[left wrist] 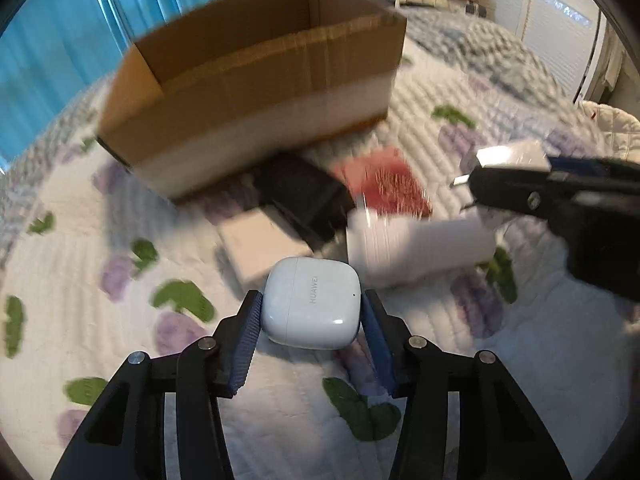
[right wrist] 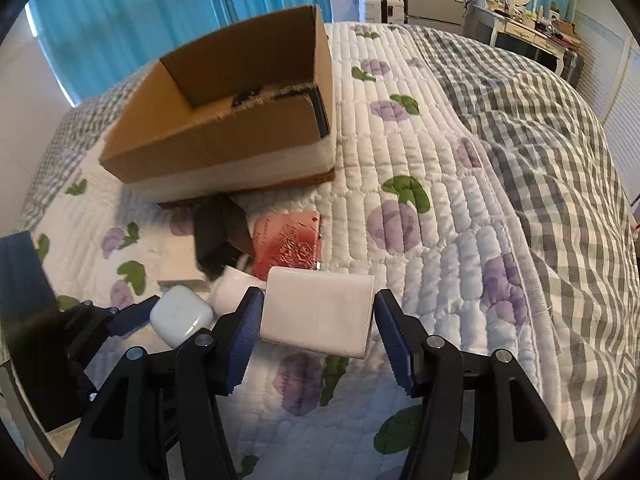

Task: Organize rigid objects
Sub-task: 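Grasp the white earbuds case with the left gripper while the right gripper grasps the white square block, then lower both held items into the box and open both grippers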

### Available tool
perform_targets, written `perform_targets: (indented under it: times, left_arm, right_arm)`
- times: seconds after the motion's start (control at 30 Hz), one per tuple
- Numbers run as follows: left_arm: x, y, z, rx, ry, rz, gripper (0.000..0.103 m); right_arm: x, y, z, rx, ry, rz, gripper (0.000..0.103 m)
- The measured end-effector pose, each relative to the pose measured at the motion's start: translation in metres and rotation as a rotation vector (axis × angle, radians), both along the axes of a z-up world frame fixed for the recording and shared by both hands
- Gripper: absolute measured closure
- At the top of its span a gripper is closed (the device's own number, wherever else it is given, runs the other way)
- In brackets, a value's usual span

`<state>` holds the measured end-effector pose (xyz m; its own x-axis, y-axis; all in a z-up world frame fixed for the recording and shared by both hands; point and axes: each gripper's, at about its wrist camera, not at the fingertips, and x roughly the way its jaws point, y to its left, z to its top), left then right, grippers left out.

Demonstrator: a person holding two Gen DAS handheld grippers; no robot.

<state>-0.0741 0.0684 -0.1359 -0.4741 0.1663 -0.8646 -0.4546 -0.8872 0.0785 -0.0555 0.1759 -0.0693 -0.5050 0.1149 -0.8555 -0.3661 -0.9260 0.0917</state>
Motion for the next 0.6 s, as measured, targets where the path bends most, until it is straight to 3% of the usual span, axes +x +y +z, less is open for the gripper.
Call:
perform_targets:
  times: [0.23,0.6]
  left_arm:
    - [-0.016,-0.020,0.061,0.101,0.104,0.056,0.053]
    - [-0.103,-0.034,0.148,0.188,0.257,0.126,0.052]
  right_arm:
    - [0.001,-0.005,0.036,0.026,0.070,0.029,0.046]
    - [-0.056,-0.002,0.146,0.136,0.258,0.150,0.046]
